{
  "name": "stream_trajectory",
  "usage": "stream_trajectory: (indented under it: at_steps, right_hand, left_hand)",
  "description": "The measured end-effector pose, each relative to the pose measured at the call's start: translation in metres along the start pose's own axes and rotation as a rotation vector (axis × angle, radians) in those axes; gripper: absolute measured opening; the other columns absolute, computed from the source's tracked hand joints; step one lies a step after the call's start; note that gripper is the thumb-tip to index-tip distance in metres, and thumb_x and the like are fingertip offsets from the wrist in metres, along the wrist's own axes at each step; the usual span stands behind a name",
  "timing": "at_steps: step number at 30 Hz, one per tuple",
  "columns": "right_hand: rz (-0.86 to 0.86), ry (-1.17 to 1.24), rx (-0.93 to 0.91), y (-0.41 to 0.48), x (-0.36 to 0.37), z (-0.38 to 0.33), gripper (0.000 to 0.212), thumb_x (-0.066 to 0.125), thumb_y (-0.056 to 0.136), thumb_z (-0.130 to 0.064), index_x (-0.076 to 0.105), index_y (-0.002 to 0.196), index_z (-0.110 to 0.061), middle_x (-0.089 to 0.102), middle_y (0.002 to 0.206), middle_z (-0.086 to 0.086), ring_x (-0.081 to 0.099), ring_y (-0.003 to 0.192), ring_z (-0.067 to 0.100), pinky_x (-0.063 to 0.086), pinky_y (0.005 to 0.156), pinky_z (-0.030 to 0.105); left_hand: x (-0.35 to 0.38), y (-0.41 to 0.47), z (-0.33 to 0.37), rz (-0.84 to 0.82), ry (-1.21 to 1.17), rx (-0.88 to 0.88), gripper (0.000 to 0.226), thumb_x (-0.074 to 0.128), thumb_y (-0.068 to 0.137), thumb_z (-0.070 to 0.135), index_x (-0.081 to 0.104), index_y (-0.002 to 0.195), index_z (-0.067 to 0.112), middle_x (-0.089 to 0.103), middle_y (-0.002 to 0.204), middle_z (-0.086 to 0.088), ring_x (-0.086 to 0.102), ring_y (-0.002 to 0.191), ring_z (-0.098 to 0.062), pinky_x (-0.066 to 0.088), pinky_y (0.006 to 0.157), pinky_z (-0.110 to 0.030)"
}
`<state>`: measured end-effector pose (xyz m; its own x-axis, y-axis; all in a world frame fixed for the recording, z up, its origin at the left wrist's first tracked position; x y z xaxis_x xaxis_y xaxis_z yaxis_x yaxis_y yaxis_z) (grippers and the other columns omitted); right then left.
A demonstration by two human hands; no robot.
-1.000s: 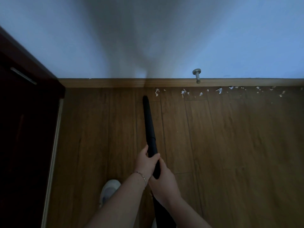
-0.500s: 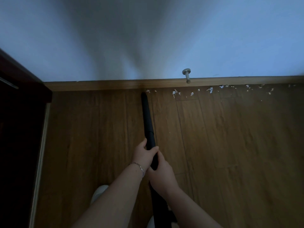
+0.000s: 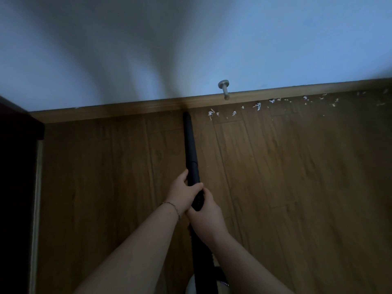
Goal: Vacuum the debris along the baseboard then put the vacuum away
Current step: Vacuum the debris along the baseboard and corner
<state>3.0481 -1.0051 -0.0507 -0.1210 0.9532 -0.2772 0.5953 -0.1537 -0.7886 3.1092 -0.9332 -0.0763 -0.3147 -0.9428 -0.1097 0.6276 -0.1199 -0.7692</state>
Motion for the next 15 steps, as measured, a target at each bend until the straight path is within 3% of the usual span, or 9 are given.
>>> stream_trajectory:
  at_steps: [5,10,15]
  right_hand:
    - [-0.027,0.095,0.004,-0.003,-0.015,0.006,0.073,0.066,0.086,-0.027,0.027,0.147,-0.031,0.062,0.12,-0.001,0.066,0.099,0.019,0.055,0.074,0.03]
    - [-0.067,0.094,-0.021,-0.015,-0.011,0.01,0.089,0.063,0.078,-0.028,0.014,0.15,-0.04,0.051,0.139,-0.001,0.055,0.121,0.02,0.049,0.1,0.043]
    - [-0.152,0.123,-0.015,-0.03,0.002,0.018,0.092,0.061,0.081,-0.022,0.004,0.151,-0.039,0.042,0.147,-0.005,0.048,0.127,0.01,0.044,0.106,0.036]
  left_hand:
    - [0.011,0.002,0.005,-0.022,0.026,0.02,0.071,0.062,0.089,0.023,0.025,0.149,0.018,0.034,0.151,-0.005,0.04,0.133,-0.021,0.036,0.103,-0.028]
    - [0.008,0.005,0.007,0.008,0.022,0.017,0.068,0.061,0.09,0.019,0.026,0.149,0.018,0.036,0.15,-0.006,0.04,0.132,-0.022,0.036,0.104,-0.032]
    - [-0.006,-0.002,0.002,0.043,0.066,0.028,0.065,0.058,0.092,0.018,0.026,0.149,0.015,0.035,0.151,-0.007,0.039,0.133,-0.021,0.034,0.1,-0.026]
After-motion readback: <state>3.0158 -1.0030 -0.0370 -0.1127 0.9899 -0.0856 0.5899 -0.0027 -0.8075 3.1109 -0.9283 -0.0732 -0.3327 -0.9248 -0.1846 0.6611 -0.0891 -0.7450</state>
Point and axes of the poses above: each hand's wrist, its own y-axis towards the middle knuckle, its own x-axis out of the palm, z = x × y, the point moved 4 cm from there along y, towards the middle knuckle
